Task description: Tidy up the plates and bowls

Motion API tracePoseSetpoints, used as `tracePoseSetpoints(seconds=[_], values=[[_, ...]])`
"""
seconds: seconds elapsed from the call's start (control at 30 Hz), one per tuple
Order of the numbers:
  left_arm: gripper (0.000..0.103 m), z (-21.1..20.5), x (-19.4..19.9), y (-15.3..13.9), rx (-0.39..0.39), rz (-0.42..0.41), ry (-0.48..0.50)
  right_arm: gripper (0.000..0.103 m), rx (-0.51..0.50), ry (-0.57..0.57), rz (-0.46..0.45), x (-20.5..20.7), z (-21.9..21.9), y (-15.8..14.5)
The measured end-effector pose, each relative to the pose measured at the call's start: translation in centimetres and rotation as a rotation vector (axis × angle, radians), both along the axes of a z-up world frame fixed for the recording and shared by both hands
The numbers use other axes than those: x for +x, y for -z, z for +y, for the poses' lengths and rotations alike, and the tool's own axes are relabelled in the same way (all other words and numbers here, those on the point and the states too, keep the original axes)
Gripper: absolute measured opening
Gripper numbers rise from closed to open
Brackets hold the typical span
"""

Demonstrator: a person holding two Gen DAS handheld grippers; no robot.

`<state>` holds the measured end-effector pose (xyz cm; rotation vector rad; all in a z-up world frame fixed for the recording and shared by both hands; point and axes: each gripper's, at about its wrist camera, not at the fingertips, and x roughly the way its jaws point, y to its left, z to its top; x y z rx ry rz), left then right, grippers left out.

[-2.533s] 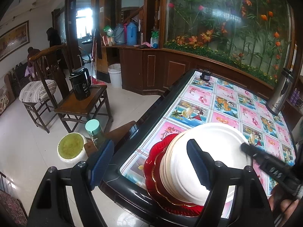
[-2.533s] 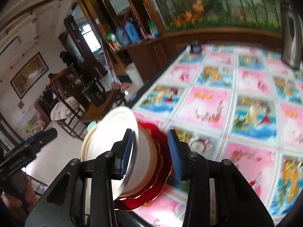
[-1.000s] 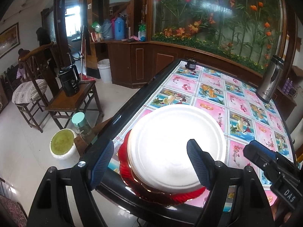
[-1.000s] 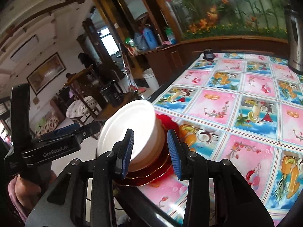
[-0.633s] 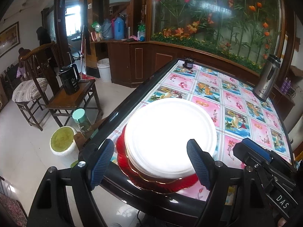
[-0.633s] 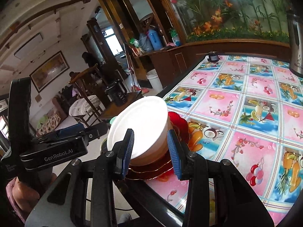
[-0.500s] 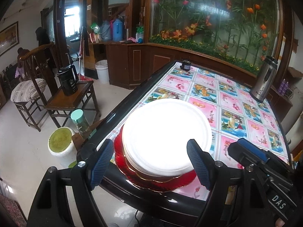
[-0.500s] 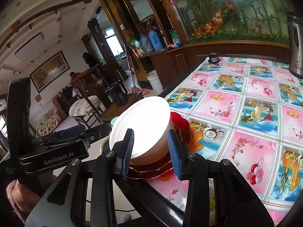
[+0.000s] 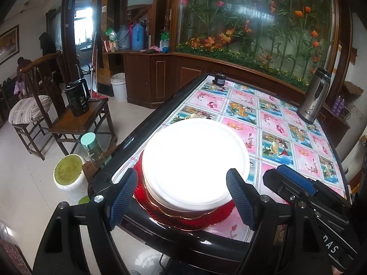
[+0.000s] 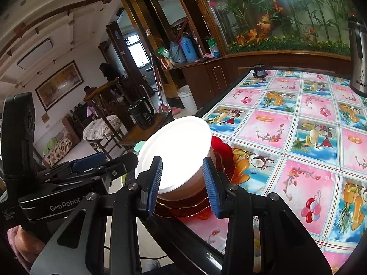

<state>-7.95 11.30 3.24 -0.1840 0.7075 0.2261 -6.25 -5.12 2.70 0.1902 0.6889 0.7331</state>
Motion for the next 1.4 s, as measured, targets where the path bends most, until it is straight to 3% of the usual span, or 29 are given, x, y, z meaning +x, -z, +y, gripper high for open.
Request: tracePoseSetpoints(seconds=[0.37, 0.6, 0.83, 1.3, 1.4], values=[[0.079, 0.4, 0.0, 0.1, -0.038, -0.035, 0.002, 0.037, 0.012, 0.044, 0.036, 1.0, -0.4, 0.2], [0.08, 0.2, 0.7, 0.5, 0.015, 0.03, -0.013, 0.037, 0.01, 0.045, 0.04, 1.2, -0.4, 0.2], [0.08, -0.1, 0.6, 0.4, 0.046, 0.035, -0.013, 0.037, 0.009, 0.045, 0.043, 1.4, -0.3, 0.2], [0.08, -0.1, 1.0, 0.9, 0.03, 0.056, -0.006, 0.037, 0.01, 0.045, 0.047, 1.5, -0.2, 0.3], [0.08, 0.0, 1.3, 1.0, -0.007, 0.057, 0.01, 0.037, 0.011, 0.047, 0.042, 1.5, -0.2, 0.3]])
